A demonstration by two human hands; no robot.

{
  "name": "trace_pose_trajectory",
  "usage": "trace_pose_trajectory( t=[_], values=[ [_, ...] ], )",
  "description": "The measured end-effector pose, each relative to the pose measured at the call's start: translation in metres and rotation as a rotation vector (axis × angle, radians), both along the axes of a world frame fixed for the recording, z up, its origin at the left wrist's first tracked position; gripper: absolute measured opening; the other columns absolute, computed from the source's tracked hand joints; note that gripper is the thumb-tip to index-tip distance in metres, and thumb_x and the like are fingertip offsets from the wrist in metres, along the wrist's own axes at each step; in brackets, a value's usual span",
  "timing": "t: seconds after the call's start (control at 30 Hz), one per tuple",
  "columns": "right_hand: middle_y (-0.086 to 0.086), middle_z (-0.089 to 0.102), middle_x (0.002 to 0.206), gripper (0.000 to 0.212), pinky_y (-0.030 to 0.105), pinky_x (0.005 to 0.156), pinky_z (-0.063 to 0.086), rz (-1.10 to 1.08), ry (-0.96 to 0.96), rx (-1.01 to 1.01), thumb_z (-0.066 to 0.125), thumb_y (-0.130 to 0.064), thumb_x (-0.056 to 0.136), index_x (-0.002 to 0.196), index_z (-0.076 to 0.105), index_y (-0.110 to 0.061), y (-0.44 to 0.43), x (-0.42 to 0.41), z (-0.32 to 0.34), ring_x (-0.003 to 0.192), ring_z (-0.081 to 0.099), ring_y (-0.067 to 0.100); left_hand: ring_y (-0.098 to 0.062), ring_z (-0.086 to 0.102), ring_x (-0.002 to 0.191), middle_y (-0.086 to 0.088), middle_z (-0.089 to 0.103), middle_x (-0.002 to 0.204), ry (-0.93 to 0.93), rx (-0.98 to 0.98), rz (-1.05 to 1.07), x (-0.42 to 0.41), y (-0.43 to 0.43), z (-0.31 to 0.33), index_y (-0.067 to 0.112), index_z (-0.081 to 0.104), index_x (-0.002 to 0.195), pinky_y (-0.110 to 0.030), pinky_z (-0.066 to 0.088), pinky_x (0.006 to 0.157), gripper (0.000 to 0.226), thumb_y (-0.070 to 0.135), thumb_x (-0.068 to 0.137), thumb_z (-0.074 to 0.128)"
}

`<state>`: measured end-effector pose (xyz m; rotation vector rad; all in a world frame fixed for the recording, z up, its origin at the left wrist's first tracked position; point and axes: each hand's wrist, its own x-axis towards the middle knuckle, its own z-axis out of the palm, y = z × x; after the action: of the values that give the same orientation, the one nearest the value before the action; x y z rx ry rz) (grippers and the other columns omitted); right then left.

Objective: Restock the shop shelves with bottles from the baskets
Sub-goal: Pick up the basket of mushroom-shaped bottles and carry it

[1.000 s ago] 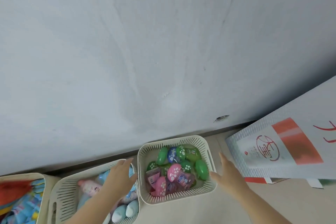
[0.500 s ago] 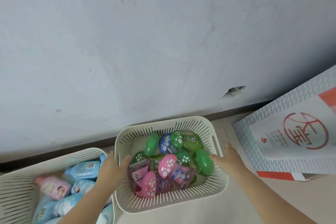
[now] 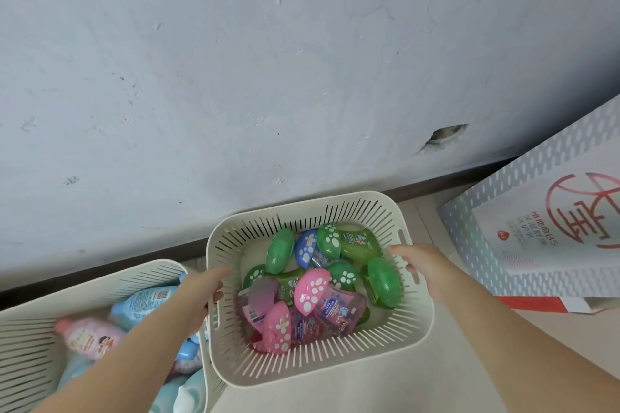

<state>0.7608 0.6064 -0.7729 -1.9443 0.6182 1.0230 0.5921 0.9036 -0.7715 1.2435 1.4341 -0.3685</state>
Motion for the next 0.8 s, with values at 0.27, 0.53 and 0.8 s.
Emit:
trace_pose_trajectory(
  t=[0.27, 0.53, 0.8],
  values=[
    [0.002, 0.049, 0.09, 0.042, 0.034, 0.086, 0.039, -0.129, 0.031, 0.082, 0.07, -0.017, 0.079, 0.118, 0.06, -0.006, -0.016, -0.003, 0.009, 0.082, 0.046, 0.017, -0.02, 0.051, 0.075, -0.011, 0.053, 0.083, -0.106, -0.053, 0.104, -0.004, 0.002, 0.007, 0.0, 0.054, 0.103, -0.033, 0.045, 0.083, 0.029, 0.021, 0.085, 0.064],
    [-0.001, 0.043, 0.076, 0.031, 0.03, 0.08, 0.035, -0.248, 0.011, 0.17, 0.065, -0.033, 0.081, 0.106, 0.056, -0.016, -0.032, -0.017, 0.086, 0.069, 0.04, 0.013, -0.014, 0.045, 0.059, -0.001, 0.046, 0.067, -0.198, -0.053, 0.132, -0.008, -0.009, 0.086, 0.014, 0.05, 0.072, -0.023, 0.041, 0.061, 0.027, 0.034, 0.085, 0.063],
    [-0.001, 0.034, 0.057, 0.042, 0.027, 0.054, 0.027, -0.356, 0.049, 0.165, 0.063, -0.038, 0.082, 0.058, 0.035, -0.019, -0.07, -0.029, 0.211, 0.052, 0.027, 0.015, -0.015, 0.043, 0.05, 0.001, 0.047, 0.056, -0.22, -0.132, 0.054, -0.01, -0.023, 0.217, 0.015, 0.054, 0.071, -0.026, 0.039, 0.057, 0.03, 0.041, 0.084, 0.062]
  ],
)
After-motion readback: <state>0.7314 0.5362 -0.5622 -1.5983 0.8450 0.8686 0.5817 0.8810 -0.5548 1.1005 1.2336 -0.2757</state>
